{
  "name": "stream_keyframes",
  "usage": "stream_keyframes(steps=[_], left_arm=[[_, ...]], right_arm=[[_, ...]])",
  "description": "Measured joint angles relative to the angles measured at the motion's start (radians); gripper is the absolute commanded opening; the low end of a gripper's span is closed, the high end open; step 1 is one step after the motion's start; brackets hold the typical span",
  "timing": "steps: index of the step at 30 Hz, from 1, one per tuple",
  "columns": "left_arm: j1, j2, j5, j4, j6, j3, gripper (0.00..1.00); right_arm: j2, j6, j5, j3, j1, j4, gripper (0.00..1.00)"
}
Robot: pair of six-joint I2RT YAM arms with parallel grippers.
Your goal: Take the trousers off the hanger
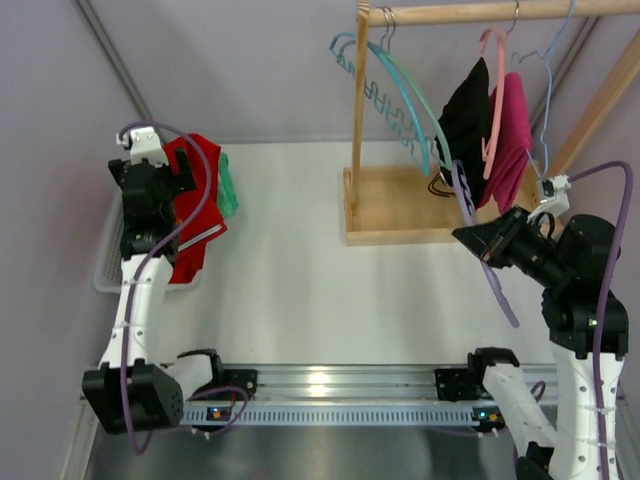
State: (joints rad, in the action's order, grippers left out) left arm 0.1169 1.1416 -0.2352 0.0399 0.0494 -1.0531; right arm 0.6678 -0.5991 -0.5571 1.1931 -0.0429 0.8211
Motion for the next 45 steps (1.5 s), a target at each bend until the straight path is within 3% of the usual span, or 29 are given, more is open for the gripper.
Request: stream_keyframes(steps=[6, 19, 28, 36, 38, 45], left_arm=[[0.0, -0.107, 0.066, 0.013, -0.004, 0.0, 0.99], [0.0, -0.117, 0.16, 0.039, -0.004, 0.0, 0.99], [0.0, -0.158, 0.247, 0.044, -0.026, 0.0, 0.99], [0.0, -0.171, 0.275, 0.045, -0.029, 0.0, 0.99], [0.0, -0.171, 0.281, 0.045, -0.03, 0.0, 0.99], [0.0, -0.171, 0.306, 0.048, -0.056, -0.002, 0.99]], right_arm=[[-0.048, -0.008, -0.07, -0.034, -0.027, 0.017, 0.0], [-0.195, 0.097, -0.176, -0.123, -0.032, 0.14, 0.0], [-0.199, 0.102, -0.362, 0.097, -0.032, 0.171, 0.0], [-0.205, 0.175, -0.629, 0.228, -0.032, 0.22, 0.0], [-0.215, 0.142, -0.668, 0.222, -0.032, 0.191, 0.0], [-0.198, -0.137, -0.627, 0.219, -0.032, -0.256, 0.0]])
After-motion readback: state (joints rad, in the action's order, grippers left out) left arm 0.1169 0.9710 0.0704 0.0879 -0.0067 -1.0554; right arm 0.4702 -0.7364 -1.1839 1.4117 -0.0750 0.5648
